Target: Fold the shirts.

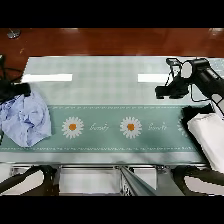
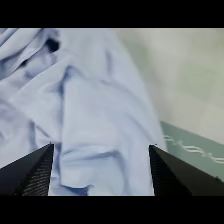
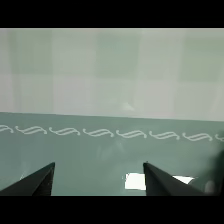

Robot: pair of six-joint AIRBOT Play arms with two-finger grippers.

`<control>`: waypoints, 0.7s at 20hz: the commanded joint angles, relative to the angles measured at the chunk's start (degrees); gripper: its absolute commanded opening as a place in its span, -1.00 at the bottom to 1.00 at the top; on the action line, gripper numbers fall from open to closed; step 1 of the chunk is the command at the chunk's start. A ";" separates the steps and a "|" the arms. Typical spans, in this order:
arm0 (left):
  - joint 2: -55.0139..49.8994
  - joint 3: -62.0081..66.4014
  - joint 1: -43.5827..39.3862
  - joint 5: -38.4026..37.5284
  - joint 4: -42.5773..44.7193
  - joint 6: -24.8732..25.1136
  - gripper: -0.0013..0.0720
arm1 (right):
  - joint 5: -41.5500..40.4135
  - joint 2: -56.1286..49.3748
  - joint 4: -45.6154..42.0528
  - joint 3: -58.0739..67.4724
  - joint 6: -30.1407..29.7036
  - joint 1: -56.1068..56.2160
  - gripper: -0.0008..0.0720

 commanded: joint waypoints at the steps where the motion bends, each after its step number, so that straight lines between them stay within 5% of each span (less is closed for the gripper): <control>1: -0.20 -6.99 9.68 4.02 -1.55 -2.75 0.95 | 0.79 -0.02 -0.39 0.04 -0.28 0.07 0.76; 5: -2.43 -12.85 12.35 10.75 -9.66 -1.53 0.95 | -1.97 -0.02 1.90 0.04 -0.24 0.04 0.76; 7: -5.35 -13.42 10.64 11.43 -16.41 4.55 0.95 | -3.04 -0.02 2.80 0.04 -0.24 0.11 0.76; 12: -9.31 -13.33 6.19 12.79 -18.73 4.81 0.94 | -3.85 -0.02 4.70 0.04 -0.26 0.11 0.73; 13: -9.33 -13.33 5.92 12.59 -19.02 4.83 0.63 | -3.85 -0.02 4.72 0.04 -0.26 0.09 0.73; 14: -9.31 -12.98 5.90 11.74 -19.39 6.29 -0.24 | -3.87 -0.02 4.70 0.04 -0.26 0.09 0.73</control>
